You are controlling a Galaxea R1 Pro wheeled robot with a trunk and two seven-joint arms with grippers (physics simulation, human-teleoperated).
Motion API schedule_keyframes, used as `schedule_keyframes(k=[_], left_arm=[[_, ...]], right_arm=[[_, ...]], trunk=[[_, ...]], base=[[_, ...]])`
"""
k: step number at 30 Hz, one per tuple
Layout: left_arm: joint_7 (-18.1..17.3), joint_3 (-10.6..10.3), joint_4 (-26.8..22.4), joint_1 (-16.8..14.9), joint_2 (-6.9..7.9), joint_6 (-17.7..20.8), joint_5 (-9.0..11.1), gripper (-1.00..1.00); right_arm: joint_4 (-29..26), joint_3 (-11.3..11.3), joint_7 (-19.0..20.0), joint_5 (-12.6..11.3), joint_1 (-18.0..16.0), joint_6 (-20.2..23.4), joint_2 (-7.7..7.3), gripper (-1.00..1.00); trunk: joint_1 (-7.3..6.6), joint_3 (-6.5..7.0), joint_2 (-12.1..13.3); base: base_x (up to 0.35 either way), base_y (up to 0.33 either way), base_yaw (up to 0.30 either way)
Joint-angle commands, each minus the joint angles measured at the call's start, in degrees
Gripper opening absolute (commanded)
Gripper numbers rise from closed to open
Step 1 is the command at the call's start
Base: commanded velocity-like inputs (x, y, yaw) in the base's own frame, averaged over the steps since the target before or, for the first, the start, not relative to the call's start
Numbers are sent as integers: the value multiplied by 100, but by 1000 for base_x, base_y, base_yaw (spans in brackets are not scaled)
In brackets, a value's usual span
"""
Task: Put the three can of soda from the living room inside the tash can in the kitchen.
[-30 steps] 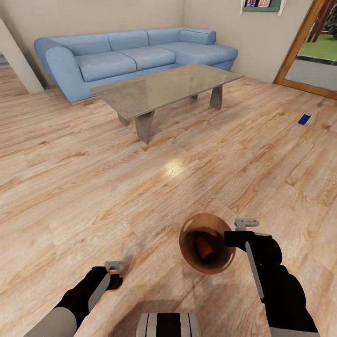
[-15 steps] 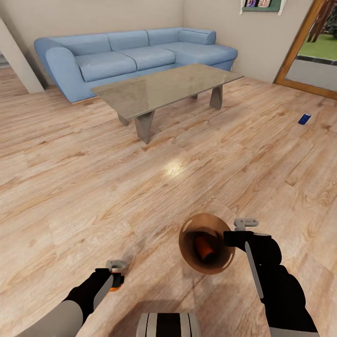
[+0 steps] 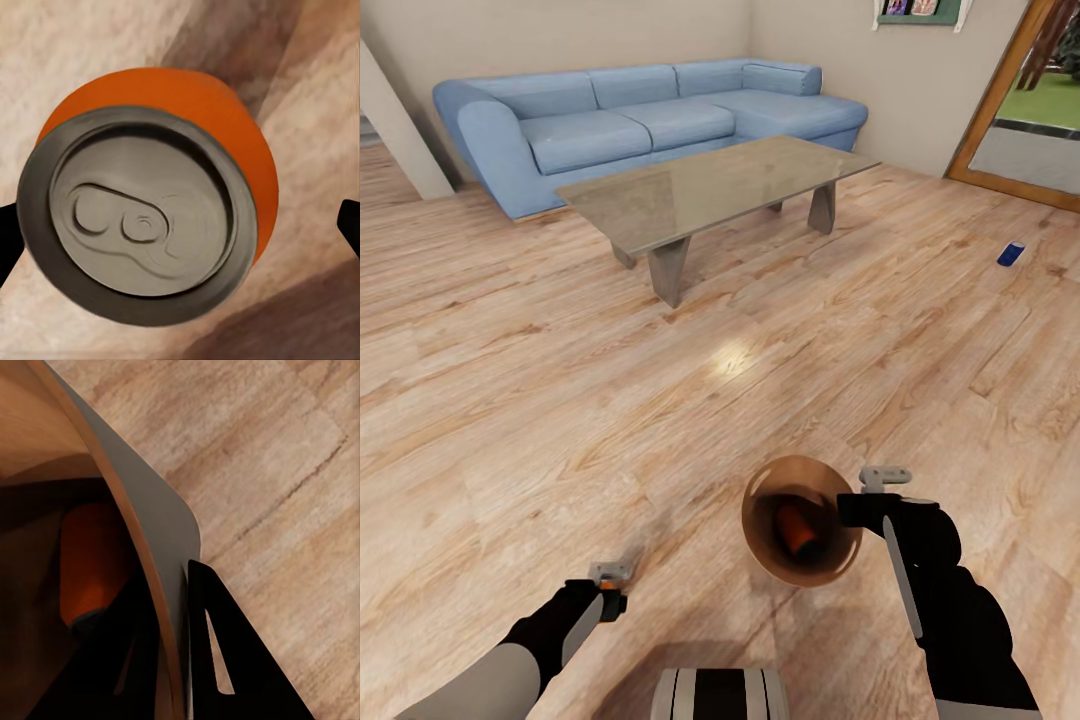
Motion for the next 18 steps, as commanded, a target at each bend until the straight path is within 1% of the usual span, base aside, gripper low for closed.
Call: schedule_keyframes(k=[1, 2, 3, 11, 15, 16, 18], left_arm=[[0, 0, 9, 0, 3, -3, -1, 100], [0, 0, 15, 0, 5, -5, -2, 100], [0, 0, 20, 0, 6, -6, -2, -100], [0, 0, 25, 0, 2, -12, -11, -100], [0, 0, 23, 0, 1, -183, -9, -100], [0, -14, -33, 0, 0, -217, -13, -100], [-8, -128, -253, 0, -5, -212, -77, -100]], right_arm=[[-1, -1, 25, -75, -3, 3, 1, -100], [-1, -1, 23, -75, -2, 3, 1, -100], [-1, -1, 24, -75, -1, 3, 1, -100], [1, 7, 24, -75, -2, 3, 1, -100], [-1, 8, 26, -75, -4, 3, 1, -100], [-1, 8, 24, -75, -2, 3, 1, -100], [-1, 8, 23, -75, -1, 3, 1, -100]], trunk=[[-1, 0, 0], [-1, 0, 0], [-1, 0, 0], [-1, 0, 0], [-1, 0, 0], [-1, 0, 0], [-1, 0, 0]], base=[[0, 0, 0], [0, 0, 0], [0, 0, 0], [0, 0, 0], [0, 0, 0], [0, 0, 0], [0, 0, 0]])
